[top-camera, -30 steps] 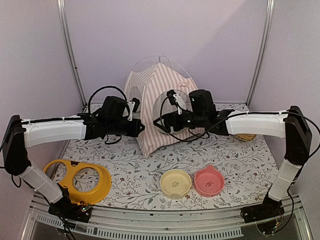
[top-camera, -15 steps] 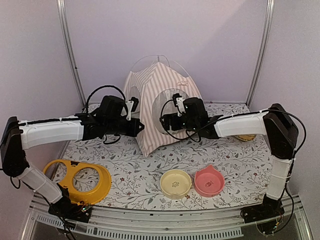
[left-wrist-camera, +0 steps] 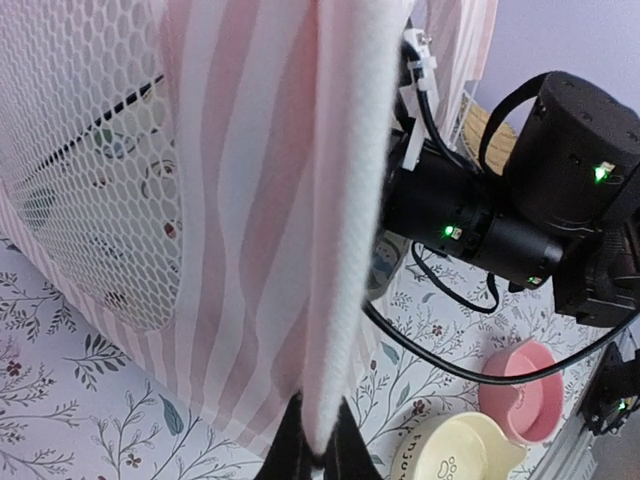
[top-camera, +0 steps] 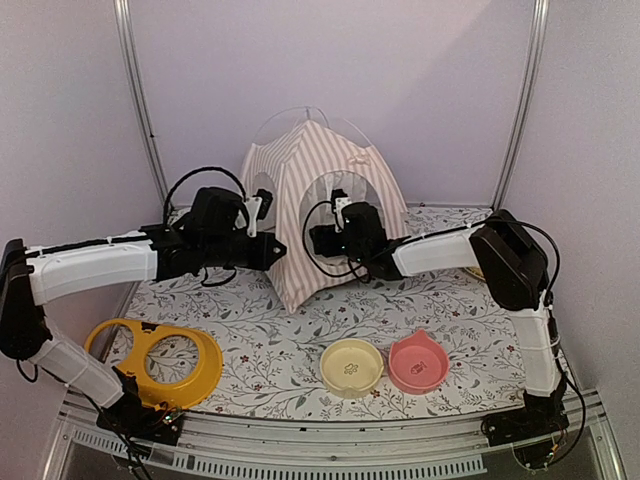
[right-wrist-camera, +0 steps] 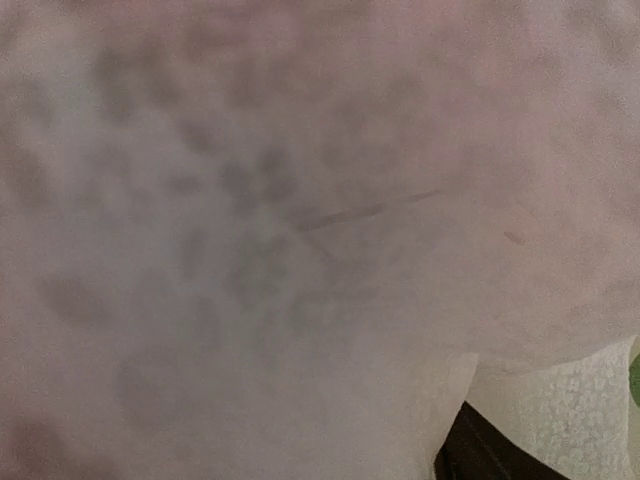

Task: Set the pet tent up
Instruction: Adjust the tent flap on the tent.

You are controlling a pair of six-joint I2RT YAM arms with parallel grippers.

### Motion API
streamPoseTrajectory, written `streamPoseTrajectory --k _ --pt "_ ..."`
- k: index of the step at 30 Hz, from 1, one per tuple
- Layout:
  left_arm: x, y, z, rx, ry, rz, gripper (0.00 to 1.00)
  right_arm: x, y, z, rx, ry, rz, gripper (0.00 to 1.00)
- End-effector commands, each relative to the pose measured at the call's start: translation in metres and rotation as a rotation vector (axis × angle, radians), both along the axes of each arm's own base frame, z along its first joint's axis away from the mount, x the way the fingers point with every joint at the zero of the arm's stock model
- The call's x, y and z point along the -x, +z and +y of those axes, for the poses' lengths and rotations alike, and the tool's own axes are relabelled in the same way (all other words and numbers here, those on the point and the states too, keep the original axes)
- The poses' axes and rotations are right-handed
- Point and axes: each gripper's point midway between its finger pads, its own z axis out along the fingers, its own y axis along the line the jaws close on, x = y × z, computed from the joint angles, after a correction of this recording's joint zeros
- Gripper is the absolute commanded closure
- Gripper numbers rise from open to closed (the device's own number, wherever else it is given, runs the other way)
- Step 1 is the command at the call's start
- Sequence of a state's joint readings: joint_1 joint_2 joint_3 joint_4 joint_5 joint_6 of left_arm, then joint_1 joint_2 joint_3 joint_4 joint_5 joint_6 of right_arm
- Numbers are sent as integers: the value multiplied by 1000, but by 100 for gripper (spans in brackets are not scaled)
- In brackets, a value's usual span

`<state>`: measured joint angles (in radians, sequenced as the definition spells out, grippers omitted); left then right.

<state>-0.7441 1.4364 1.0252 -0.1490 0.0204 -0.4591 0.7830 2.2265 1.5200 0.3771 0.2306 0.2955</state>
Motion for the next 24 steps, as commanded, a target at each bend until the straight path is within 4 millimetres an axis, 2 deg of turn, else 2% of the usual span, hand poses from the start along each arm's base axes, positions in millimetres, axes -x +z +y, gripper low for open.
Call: streamPoseTrajectory --k 1,2,3,4,10,14,19,22,24 --pt "0 2 12 19 83 18 100 -11 41 8 -96 -15 -63 69" --pt "-2 -2 18 11 117 23 100 -8 50 13 -107 6 -57 85" --pt "-5 -5 23 5 149 25 100 -4 58 16 -114 25 -51 96" --pt "-8 -8 28 -2 182 25 100 0 66 18 -120 48 -43 100" --pt "-31 -26 69 -42 420 18 100 50 109 25 -196 242 57 100" --pt "-50 -26 93 -32 538 -19 100 83 134 31 -227 387 135 100" --pt "-74 -23 121 -90 663 -72 100 114 165 37 -229 546 170 100" --pt "-85 -19 141 -127 717 -98 100 125 172 37 -198 594 197 100" --pt "-91 -18 162 -154 763 -108 100 131 166 36 -161 623 235 100"
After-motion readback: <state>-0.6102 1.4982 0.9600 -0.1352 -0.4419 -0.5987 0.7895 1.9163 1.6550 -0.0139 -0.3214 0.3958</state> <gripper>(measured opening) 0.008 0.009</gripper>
